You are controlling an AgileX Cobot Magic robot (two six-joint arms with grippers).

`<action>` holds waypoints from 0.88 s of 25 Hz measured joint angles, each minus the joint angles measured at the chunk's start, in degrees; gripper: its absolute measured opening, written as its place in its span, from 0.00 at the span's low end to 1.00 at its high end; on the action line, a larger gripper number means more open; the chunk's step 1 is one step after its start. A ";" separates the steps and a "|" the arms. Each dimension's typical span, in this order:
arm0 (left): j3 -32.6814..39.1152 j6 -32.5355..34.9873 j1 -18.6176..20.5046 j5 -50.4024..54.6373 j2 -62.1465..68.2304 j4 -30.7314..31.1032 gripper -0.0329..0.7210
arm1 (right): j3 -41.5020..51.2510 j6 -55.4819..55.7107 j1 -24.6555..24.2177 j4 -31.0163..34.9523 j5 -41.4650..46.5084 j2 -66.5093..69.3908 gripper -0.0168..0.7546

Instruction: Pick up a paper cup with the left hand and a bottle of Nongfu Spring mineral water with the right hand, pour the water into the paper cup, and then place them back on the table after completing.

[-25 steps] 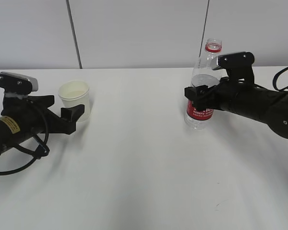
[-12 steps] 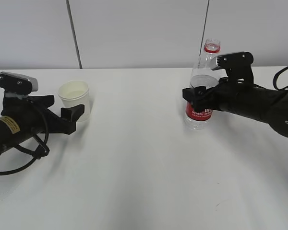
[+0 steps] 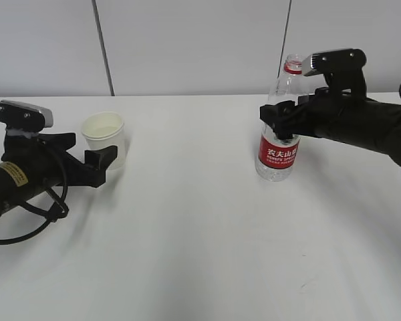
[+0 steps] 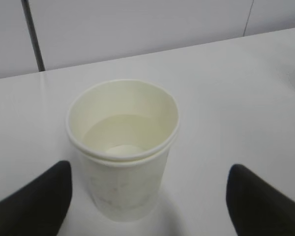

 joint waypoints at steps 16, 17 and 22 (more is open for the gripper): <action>0.00 0.00 0.00 0.00 0.00 0.00 0.81 | 0.24 5.55 0.00 -5.56 5.44 -3.48 0.86; 0.00 0.00 0.00 0.00 0.00 0.00 0.81 | 0.24 6.38 0.00 -6.60 5.69 -3.48 0.85; 0.00 0.00 0.00 0.00 0.00 0.07 0.81 | 0.24 8.58 0.00 -8.36 6.38 -3.50 0.84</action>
